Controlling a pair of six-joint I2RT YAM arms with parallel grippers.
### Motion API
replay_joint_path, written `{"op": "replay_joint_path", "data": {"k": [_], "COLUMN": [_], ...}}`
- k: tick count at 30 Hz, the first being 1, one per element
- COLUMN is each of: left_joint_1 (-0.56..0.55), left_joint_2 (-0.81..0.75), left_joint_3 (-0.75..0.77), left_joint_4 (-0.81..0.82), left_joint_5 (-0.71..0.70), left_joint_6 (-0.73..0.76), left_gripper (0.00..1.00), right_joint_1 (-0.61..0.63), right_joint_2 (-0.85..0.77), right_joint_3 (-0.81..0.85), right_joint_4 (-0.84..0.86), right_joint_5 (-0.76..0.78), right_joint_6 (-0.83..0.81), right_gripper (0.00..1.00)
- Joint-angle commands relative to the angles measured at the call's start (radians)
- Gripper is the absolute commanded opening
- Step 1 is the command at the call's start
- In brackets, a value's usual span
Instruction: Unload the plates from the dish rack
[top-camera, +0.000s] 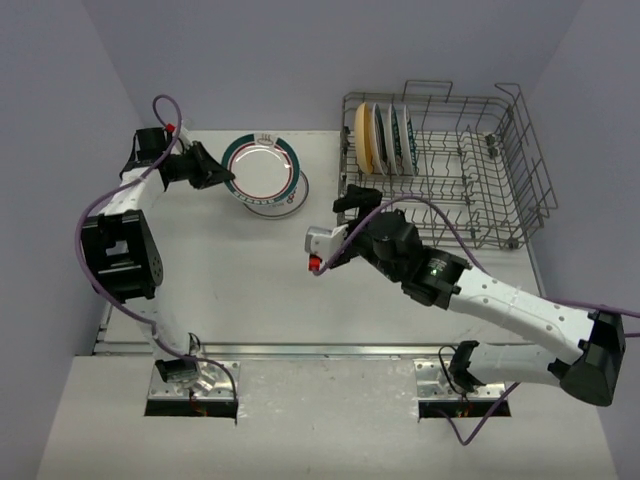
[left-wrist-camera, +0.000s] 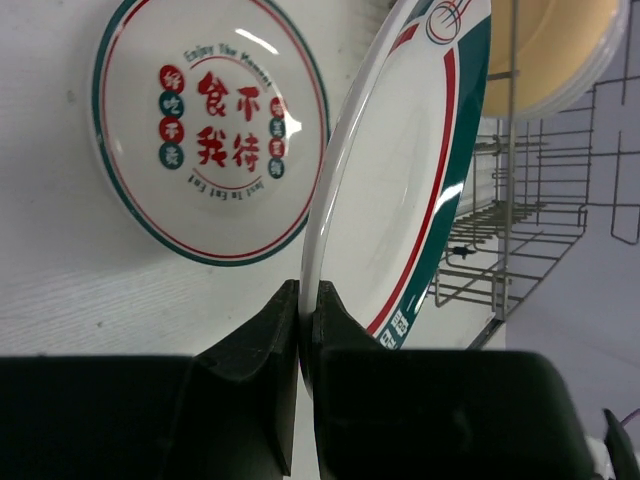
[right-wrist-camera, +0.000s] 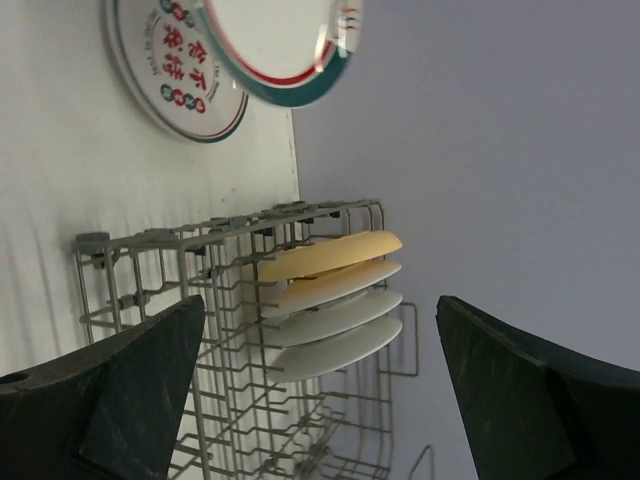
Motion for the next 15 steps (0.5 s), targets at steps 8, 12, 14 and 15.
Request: {"op": "replay_joint_path", "data": {"k": [8, 12, 14, 15], "left_joint_1": [-0.071, -0.079, -0.079, -0.079], "left_joint_2": [0.168, 0.201, 0.215, 0.218], "left_joint_3": [0.077, 0.090, 0.094, 0.095], "left_joint_4": [0.137, 0.113, 0.092, 0.083], "left_joint_5": [-0.091, -0.128, -0.161, -0.175], "left_joint_6": [-0.064, -0.046, -0.042, -0.040], "left_gripper": [0.00, 0.02, 0.11, 0.17], "right_joint_1": [-0.137, -0.156, -0.188, -0.205], "right_joint_2": [0.105, 0.119, 0.132, 0.137], "right_joint_3": [0.424, 0.471, 0.520, 0.548], "right_joint_4": [-0.356, -0.383, -0.402, -0.414], "right_joint_5": [-0.066, -0.088, -0.100, -0.108], "right_joint_6": [0.676, 0.736, 0.795, 0.822], "right_gripper": [0.99, 0.99, 0.99, 0.99]}}
